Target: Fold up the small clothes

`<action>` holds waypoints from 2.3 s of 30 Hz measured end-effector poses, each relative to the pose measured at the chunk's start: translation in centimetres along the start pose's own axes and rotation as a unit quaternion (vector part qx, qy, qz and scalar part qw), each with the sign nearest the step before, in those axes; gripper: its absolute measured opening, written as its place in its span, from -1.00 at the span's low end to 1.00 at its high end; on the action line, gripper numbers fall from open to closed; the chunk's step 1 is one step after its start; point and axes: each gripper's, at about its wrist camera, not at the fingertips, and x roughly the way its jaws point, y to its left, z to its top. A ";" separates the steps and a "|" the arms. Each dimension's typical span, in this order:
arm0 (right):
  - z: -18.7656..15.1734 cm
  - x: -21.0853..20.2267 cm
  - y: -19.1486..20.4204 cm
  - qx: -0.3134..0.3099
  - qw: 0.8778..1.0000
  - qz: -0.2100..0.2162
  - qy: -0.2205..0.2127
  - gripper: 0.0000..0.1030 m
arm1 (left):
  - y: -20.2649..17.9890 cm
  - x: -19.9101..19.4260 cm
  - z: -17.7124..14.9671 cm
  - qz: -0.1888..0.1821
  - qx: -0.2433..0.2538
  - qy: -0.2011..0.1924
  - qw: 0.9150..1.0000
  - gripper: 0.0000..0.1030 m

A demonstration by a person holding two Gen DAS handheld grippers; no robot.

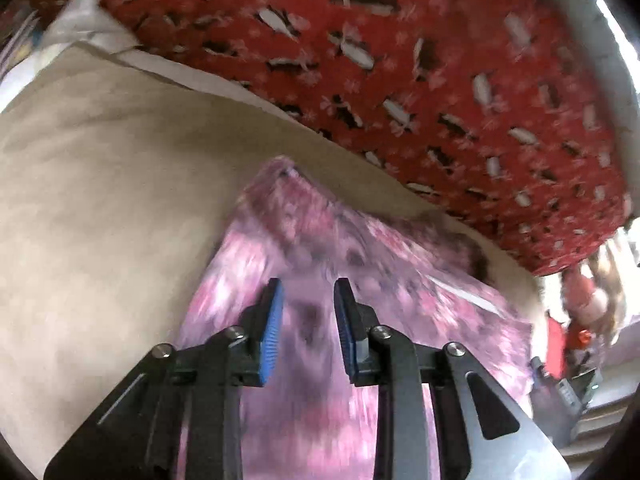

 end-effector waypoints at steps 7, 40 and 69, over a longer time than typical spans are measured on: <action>-5.0 -1.3 1.5 -0.035 0.998 0.010 0.047 -0.91 | 1.4 -1.7 -6.3 0.012 -0.045 -0.032 0.998 -0.10; -10.8 6.5 13.0 -0.223 0.969 -0.080 0.078 -0.33 | -1.0 -0.3 -4.7 0.059 0.047 -0.029 0.997 0.09; -6.9 -0.7 6.3 -0.131 0.986 -0.101 -0.025 0.20 | -1.4 -2.2 -4.5 0.092 0.052 -0.083 0.991 0.21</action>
